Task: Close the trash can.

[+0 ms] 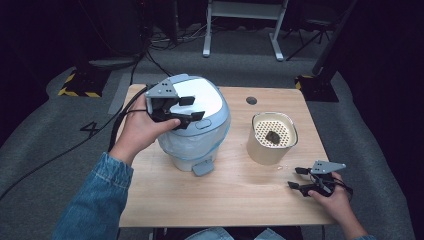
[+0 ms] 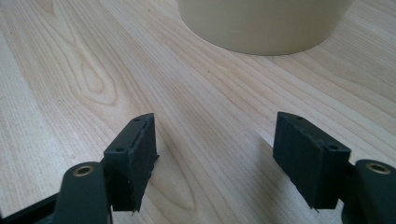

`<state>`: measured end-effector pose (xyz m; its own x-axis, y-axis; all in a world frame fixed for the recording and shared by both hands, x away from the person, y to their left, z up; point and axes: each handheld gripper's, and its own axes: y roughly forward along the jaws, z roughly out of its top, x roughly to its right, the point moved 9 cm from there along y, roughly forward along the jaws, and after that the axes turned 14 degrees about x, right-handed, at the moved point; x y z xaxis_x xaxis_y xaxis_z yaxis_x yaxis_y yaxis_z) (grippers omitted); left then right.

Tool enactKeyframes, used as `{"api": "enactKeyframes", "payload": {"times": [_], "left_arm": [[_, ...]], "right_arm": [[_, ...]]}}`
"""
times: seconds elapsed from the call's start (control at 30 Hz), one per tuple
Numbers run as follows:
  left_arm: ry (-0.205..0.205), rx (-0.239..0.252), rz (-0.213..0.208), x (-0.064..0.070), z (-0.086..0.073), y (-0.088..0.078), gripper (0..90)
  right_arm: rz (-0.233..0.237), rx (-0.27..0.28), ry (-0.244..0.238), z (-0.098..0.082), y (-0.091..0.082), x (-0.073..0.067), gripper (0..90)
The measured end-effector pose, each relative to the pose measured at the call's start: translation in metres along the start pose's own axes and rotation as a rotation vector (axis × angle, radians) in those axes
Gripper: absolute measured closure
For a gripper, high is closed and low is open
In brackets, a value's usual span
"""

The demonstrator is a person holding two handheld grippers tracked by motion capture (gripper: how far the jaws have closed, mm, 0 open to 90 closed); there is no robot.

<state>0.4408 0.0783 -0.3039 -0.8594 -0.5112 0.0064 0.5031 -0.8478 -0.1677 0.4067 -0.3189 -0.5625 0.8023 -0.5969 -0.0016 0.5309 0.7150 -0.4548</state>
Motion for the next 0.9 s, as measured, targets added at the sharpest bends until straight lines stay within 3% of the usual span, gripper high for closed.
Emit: {"api": "enactKeyframes", "payload": {"times": [0.1, 0.23, 0.37, 0.63, 0.9], "left_arm": [[0.011, 0.009, 0.008, 0.007, 0.005, -0.014, 37.4], [0.056, -0.017, 0.018, 0.016, 0.003, -0.031, 33.2], [0.057, -0.015, 0.000, 0.029, -0.001, -0.043, 33.0], [0.056, -0.006, 0.010, 0.041, -0.022, -0.068, 32.6], [0.056, -0.038, 0.050, 0.046, -0.056, -0.089, 31.1]], "right_arm": [[0.000, 0.000, 0.000, 0.000, 0.000, 0.000, 30.4], [0.000, 0.000, 0.000, 0.000, 0.000, 0.000, 30.4], [0.000, 0.000, 0.000, 0.000, 0.000, 0.000, 30.4], [0.002, 0.000, 0.002, 0.000, 0.000, 0.000, 30.4], [0.002, 0.000, 0.000, 0.000, 0.000, 0.000, 30.4]]}}
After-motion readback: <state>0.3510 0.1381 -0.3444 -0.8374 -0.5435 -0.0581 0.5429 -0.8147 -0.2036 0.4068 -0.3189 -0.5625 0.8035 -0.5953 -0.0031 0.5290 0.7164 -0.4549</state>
